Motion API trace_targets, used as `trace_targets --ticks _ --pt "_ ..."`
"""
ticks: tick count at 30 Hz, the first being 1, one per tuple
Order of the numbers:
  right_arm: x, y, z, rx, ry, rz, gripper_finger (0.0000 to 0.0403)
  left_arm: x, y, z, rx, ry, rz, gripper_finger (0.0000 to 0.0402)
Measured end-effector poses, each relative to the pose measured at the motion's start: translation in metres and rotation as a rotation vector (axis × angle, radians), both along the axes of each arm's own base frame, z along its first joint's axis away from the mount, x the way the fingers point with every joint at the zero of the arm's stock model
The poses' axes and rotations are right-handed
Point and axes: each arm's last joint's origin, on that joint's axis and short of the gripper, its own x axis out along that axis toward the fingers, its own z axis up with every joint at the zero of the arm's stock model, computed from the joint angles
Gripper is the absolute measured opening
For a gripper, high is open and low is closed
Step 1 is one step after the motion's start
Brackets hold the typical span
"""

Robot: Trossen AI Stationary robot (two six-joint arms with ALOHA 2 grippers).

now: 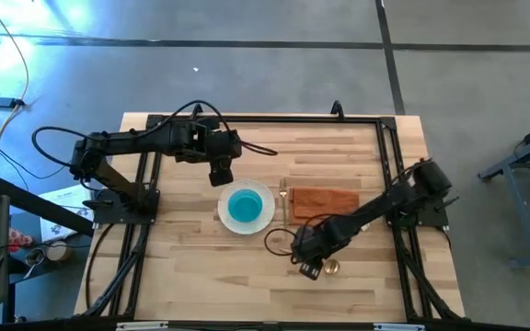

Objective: Set table place
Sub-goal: Put the gold spoon into the blue bowl

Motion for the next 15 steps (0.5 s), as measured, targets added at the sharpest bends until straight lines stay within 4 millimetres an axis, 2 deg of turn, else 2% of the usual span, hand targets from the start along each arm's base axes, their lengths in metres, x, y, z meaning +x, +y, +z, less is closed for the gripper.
trace_targets --ticks 4,10,13,15 --pt "0.007 0.004 -0.015 -0.014 0.032 0.014 0.0209 0.0 -0.001 0.0 -0.019 0.006 -0.03 0.0166" --pt "0.007 0.011 -0.03 -0.039 0.068 0.038 0.0224 0.001 -0.002 0.0 -0.035 0.006 -0.045 0.0166" --pt "0.007 0.011 -0.034 -0.05 0.092 0.012 0.0207 0.001 -0.002 -0.001 -0.043 0.006 -0.049 0.0166" --pt "0.006 0.01 -0.035 -0.058 0.1 0.011 0.0171 0.001 -0.002 -0.001 -0.053 0.004 -0.053 0.0166"
